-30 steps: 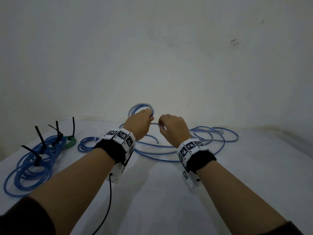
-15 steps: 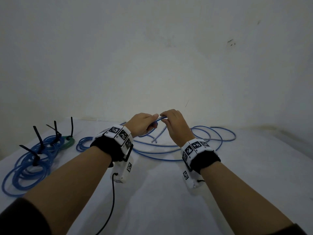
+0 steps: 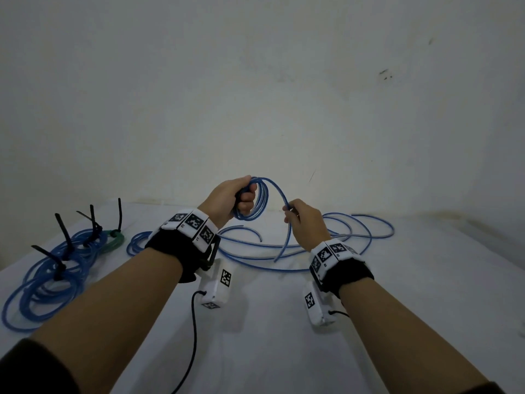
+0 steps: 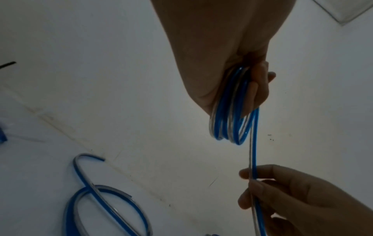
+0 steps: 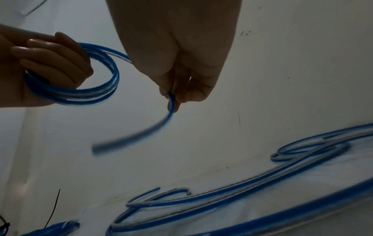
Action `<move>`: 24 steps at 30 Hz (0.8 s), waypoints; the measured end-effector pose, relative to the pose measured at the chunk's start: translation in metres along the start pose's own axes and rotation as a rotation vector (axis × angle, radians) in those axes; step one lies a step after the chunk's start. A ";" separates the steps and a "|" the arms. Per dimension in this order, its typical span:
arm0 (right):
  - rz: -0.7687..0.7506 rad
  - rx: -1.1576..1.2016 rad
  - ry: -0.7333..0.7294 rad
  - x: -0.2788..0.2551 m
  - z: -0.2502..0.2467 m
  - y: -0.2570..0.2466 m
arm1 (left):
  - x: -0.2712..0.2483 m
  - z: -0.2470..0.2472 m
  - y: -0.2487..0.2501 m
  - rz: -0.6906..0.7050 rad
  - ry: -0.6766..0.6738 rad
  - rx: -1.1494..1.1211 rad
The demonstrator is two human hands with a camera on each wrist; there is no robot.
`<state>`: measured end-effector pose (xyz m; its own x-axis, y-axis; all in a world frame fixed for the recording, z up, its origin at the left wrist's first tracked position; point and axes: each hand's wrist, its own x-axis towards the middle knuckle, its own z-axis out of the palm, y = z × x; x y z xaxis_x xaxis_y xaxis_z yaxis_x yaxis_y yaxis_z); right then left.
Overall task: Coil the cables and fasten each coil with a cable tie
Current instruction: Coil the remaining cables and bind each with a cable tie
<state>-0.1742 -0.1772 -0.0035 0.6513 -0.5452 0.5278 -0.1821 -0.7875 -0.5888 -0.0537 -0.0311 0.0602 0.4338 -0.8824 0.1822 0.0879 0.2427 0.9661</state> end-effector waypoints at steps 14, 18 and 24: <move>-0.072 0.419 -0.169 -0.008 0.008 -0.008 | 0.011 -0.003 -0.005 0.067 0.104 -0.299; -0.160 0.344 -0.087 -0.008 0.012 -0.012 | 0.014 0.002 -0.012 0.074 0.105 -0.333; -0.139 0.346 0.010 -0.007 0.016 -0.008 | 0.013 0.010 -0.010 0.096 0.044 -0.437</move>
<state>-0.1656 -0.1626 -0.0121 0.6447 -0.4439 0.6224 0.1685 -0.7116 -0.6821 -0.0584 -0.0489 0.0544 0.4953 -0.8319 0.2501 0.4122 0.4785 0.7753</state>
